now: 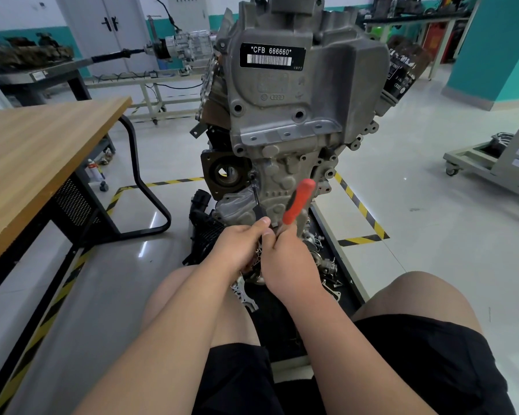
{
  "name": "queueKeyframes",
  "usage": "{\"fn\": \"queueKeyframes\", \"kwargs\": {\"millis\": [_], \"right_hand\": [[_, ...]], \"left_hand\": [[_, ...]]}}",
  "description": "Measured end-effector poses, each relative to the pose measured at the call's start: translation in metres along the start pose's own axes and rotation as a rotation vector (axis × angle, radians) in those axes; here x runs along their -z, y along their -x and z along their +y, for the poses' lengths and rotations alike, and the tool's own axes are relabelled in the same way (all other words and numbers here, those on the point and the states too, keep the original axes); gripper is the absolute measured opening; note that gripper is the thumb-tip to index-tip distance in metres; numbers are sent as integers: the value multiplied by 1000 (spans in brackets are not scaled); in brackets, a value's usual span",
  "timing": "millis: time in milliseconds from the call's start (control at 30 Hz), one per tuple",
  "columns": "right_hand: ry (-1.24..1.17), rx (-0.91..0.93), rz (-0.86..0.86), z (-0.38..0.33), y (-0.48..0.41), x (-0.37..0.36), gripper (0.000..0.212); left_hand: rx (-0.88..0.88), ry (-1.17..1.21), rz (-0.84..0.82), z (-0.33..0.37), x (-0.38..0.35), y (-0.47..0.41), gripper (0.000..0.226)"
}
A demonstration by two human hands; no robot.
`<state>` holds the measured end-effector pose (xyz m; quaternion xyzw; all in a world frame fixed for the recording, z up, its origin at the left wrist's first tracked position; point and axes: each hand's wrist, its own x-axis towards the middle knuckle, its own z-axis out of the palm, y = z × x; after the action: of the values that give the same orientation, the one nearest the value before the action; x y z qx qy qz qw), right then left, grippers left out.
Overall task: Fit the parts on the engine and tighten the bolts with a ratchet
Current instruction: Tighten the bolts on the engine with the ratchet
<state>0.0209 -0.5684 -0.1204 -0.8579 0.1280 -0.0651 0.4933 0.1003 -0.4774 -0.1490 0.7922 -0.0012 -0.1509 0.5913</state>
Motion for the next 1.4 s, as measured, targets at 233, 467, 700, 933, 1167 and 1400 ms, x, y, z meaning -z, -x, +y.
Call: {"fn": "queueKeyframes", "kwargs": {"millis": [233,467,700,933,1167,1400], "right_hand": [[-198,-86,-3,5,-4,-4,24],[-544,-144,-35,4,3,-11,31],[-739,-244,-8,1,5,-10,40],[-941,-319,-31,3,5,-8,32],[-1090,-360,-81,2,5,-9,31],[-1260,-425,-180,5,5,-8,50]], "left_hand": [[11,18,22,2,-3,2,61],[52,6,24,4,1,4,54],[62,52,24,4,1,6,46],[70,96,18,6,-1,7,46],[73,114,37,7,0,6,36],[108,116,52,11,1,7,40]]}}
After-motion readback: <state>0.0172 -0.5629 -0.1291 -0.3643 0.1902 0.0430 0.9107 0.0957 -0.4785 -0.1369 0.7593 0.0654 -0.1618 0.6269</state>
